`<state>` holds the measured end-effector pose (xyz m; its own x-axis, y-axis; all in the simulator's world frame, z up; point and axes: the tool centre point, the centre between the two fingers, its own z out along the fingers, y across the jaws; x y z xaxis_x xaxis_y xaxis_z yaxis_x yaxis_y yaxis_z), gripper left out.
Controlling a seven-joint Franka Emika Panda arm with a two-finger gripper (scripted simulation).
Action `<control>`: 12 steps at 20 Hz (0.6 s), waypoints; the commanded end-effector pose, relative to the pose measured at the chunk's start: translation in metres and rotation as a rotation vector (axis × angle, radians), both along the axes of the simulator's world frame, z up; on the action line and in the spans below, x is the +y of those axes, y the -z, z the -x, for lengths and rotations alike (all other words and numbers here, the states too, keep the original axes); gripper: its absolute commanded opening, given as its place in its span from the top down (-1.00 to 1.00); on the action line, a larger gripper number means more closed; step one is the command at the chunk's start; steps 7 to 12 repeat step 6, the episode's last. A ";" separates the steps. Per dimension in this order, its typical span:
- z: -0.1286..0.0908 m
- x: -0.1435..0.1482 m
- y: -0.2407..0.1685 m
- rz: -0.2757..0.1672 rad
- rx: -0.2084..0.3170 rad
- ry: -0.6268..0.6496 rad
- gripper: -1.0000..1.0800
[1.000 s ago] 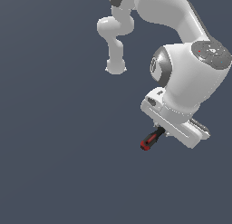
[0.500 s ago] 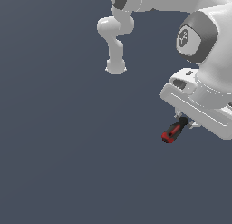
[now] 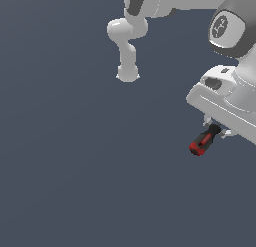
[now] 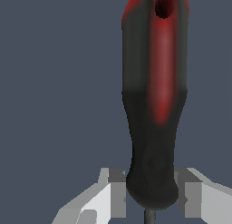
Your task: Pick up the object and move it to a goal position.
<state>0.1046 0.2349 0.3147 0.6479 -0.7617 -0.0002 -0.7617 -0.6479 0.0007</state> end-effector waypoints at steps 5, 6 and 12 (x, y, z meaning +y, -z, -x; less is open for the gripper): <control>-0.001 0.002 -0.004 0.000 -0.001 0.000 1.00; -0.001 0.002 -0.004 0.000 -0.001 0.000 1.00; -0.001 0.002 -0.004 0.000 -0.001 0.000 1.00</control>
